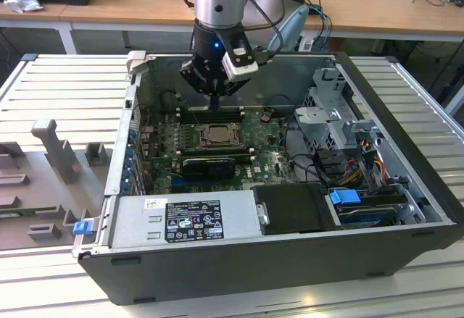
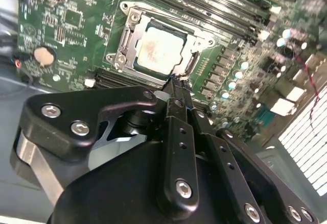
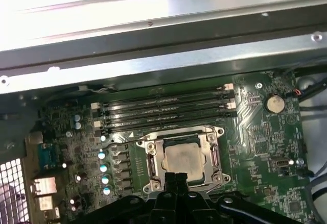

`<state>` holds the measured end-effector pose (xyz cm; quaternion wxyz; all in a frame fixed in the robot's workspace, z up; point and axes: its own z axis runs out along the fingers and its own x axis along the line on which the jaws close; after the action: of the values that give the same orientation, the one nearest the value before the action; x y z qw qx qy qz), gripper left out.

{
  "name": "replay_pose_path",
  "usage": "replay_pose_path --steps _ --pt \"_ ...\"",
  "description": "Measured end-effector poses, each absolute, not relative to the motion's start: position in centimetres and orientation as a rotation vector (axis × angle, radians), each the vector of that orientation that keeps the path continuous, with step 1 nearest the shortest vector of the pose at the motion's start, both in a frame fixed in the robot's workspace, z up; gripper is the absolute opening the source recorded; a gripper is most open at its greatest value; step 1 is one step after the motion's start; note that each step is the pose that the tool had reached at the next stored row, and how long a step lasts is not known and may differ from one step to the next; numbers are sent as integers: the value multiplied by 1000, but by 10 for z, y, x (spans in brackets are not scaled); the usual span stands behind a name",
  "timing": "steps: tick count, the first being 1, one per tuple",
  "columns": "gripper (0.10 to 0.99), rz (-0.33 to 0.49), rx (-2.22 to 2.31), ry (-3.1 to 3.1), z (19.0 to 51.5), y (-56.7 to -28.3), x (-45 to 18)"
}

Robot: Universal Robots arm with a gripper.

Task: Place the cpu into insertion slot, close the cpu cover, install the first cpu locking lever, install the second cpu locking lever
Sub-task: 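Install the first cpu locking lever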

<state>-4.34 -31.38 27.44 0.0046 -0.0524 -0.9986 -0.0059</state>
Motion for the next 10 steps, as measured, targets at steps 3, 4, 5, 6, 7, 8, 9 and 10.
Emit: replay_pose_path --steps 3,4,5,6,7,8,9,10 --pt "106 -19 -114 -3130 274 -314 -45" --pt "106 -18 -112 -3130 274 -314 -48" --pt "106 -18 -111 -3130 274 -314 -54" --pt "106 -18 -111 -3130 273 -314 -65" --pt "106 -19 -111 -3131 272 -314 -75" --pt "106 -19 -109 -3131 272 -314 -77" --pt "106 -19 -98 -3131 271 -314 -78" --pt "106 -22 -75 -3132 269 -314 -78"
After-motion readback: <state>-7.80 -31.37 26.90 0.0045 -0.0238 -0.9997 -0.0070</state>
